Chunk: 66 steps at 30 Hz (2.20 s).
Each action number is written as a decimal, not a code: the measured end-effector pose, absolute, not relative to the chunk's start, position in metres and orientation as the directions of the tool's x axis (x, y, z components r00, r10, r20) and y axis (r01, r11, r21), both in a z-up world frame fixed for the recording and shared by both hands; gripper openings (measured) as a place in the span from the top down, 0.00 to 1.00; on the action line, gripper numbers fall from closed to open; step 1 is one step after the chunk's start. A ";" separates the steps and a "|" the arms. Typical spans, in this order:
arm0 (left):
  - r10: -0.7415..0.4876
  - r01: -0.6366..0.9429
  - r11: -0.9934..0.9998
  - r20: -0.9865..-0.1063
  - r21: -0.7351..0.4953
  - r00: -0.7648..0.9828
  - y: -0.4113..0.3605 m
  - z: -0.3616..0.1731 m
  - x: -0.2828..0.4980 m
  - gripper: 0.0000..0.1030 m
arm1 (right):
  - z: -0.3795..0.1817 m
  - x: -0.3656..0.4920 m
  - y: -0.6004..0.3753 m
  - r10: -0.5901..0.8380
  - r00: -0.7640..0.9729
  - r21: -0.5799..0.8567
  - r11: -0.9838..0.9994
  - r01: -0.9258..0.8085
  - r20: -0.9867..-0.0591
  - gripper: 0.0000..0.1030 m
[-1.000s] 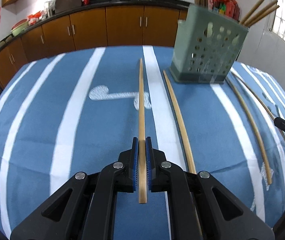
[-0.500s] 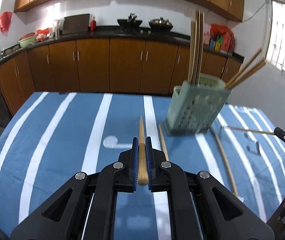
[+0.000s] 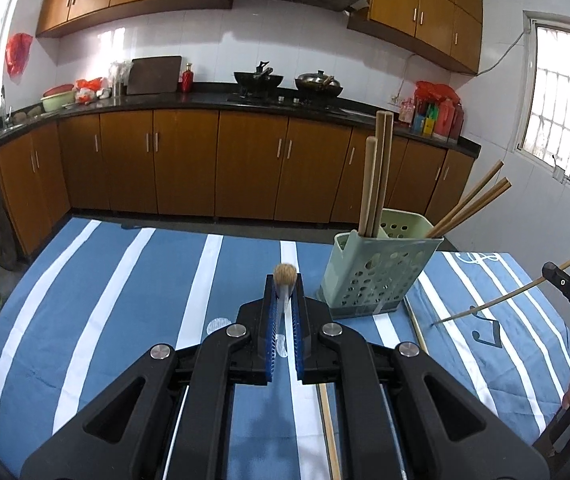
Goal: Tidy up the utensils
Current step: 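Raise both held chopsticks upright and move them above the green holder, then open the left tool into the holder while the right tool releases its chopstick, then close the right tool on a chopstick while the left tool grasps another chopstick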
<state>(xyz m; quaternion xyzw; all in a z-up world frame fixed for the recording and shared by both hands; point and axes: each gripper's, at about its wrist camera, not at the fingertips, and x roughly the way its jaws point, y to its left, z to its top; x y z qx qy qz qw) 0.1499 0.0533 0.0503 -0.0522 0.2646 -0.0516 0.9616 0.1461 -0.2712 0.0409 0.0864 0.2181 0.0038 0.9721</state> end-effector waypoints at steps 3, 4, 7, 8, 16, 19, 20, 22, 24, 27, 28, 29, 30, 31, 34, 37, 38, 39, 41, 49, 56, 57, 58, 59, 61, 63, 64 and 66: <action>-0.129 0.076 0.989 -0.495 -0.126 0.859 0.052 0.054 0.150 0.93 | 0.044 0.147 -0.269 0.048 0.909 0.166 0.986 0.024 -0.414 0.92; -0.131 0.079 0.989 -0.492 -0.125 0.861 0.052 0.057 0.150 0.93 | 0.046 0.147 -0.269 0.046 0.911 0.162 0.986 0.023 -0.409 0.93; -0.144 0.100 0.988 -0.472 -0.117 0.869 0.050 0.067 0.148 0.93 | 0.060 0.145 -0.266 0.057 0.925 0.158 0.987 0.003 -0.375 0.93; -0.148 0.106 0.988 -0.465 -0.115 0.873 0.048 0.070 0.147 0.93 | 0.067 0.143 -0.264 0.067 0.931 0.157 0.987 -0.010 -0.360 0.93; -0.218 0.179 0.974 -0.368 -0.136 0.904 0.033 0.114 0.145 0.93 | 0.130 0.132 -0.254 0.215 0.950 0.240 0.957 -0.160 -0.225 0.93; -0.246 0.211 0.967 -0.314 -0.141 0.917 0.022 0.134 0.146 0.93 | 0.150 0.131 -0.246 0.235 0.959 0.243 0.951 -0.193 -0.158 0.93; -0.255 0.221 0.964 -0.287 -0.145 0.923 0.017 0.142 0.147 0.93 | 0.156 0.132 -0.243 0.235 0.963 0.238 0.951 -0.198 -0.135 0.93; -0.261 0.229 0.961 -0.237 -0.154 0.936 0.010 0.156 0.150 0.93 | 0.166 0.135 -0.236 0.224 0.971 0.224 0.954 -0.200 -0.086 0.93; -0.251 0.221 0.962 -0.200 -0.160 0.947 0.005 0.165 0.153 0.93 | 0.172 0.140 -0.230 0.211 0.976 0.214 0.957 -0.196 -0.048 0.93; -0.223 0.195 0.965 -0.158 -0.176 0.962 0.000 0.172 0.167 0.93 | 0.173 0.154 -0.225 0.193 0.981 0.207 0.961 -0.185 -0.018 0.93; -0.215 0.187 0.966 -0.156 -0.178 0.964 -0.002 0.172 0.170 0.93 | 0.172 0.159 -0.224 0.193 0.981 0.209 0.960 -0.185 -0.020 0.93; -0.209 0.180 0.966 -0.155 -0.183 0.965 -0.002 0.170 0.175 0.93 | 0.170 0.166 -0.223 0.192 0.981 0.211 0.960 -0.183 -0.026 0.93; -0.207 0.176 0.966 -0.160 -0.188 0.965 -0.003 0.167 0.178 0.93 | 0.167 0.173 -0.221 0.191 0.981 0.212 0.961 -0.180 -0.033 0.93; -0.205 0.170 0.966 -0.176 -0.194 0.963 -0.003 0.162 0.185 0.93 | 0.164 0.180 -0.221 0.189 0.981 0.209 0.962 -0.176 -0.042 0.93; -0.202 0.161 0.966 -0.199 -0.203 0.959 -0.005 0.148 0.193 0.93 | 0.151 0.199 -0.215 0.182 0.980 0.194 0.967 -0.165 -0.075 0.93; -0.207 0.161 0.964 -0.217 -0.213 0.954 -0.002 0.137 0.198 0.93 | 0.140 0.211 -0.211 0.178 0.979 0.180 0.971 -0.159 -0.096 0.93; -0.207 0.160 0.964 -0.222 -0.215 0.953 -0.002 0.134 0.200 0.93 | 0.136 0.215 -0.210 0.177 0.979 0.176 0.972 -0.157 -0.104 0.93; -0.208 0.159 0.963 -0.226 -0.216 0.952 -0.002 0.131 0.201 0.93 | 0.133 0.217 -0.208 0.179 0.978 0.176 0.972 -0.158 -0.109 0.93; -0.211 0.160 0.963 -0.238 -0.215 0.948 -0.003 0.127 0.205 0.93 | 0.128 0.221 -0.207 0.180 0.976 0.177 0.972 -0.157 -0.122 0.93; -0.227 0.172 0.961 -0.265 -0.217 0.937 -0.003 0.123 0.203 0.93 | 0.122 0.217 -0.205 0.185 0.972 0.178 0.971 -0.158 -0.143 0.82; -0.226 0.172 0.961 -0.252 -0.219 0.941 -0.001 0.131 0.193 0.93 | 0.127 0.195 -0.211 0.176 0.975 0.177 0.973 -0.152 -0.135 0.81; -0.225 0.171 0.960 -0.250 -0.220 0.942 0.000 0.133 0.191 0.93 | 0.127 0.192 -0.212 0.174 0.975 0.175 0.973 -0.149 -0.136 0.80; -0.225 0.171 0.960 -0.247 -0.223 0.943 0.001 0.134 0.187 0.93 | 0.127 0.188 -0.214 0.173 0.975 0.175 0.973 -0.148 -0.137 0.80; -0.226 0.172 0.959 -0.245 -0.225 0.943 0.004 0.134 0.184 0.93 | 0.126 0.183 -0.217 0.171 0.975 0.174 0.974 -0.146 -0.138 0.79; -0.225 0.170 0.959 -0.244 -0.226 0.943 0.009 0.133 0.173 0.93 | 0.121 0.170 -0.222 0.164 0.975 0.174 0.975 -0.138 -0.147 0.78; -0.222 0.168 0.961 -0.254 -0.220 0.941 0.013 0.127 0.163 0.92 | 0.109 0.158 -0.230 0.155 0.973 0.177 0.976 -0.124 -0.173 0.76; -0.218 0.162 0.963 -0.267 -0.217 0.939 0.014 0.123 0.158 0.92 | 0.102 0.154 -0.232 0.150 0.970 0.178 0.977 -0.116 -0.190 0.76; -0.211 0.150 0.966 -0.306 -0.210 0.928 0.020 0.106 0.149 0.92 | 0.080 0.148 -0.239 0.135 0.957 0.177 0.980 -0.091 -0.257 0.76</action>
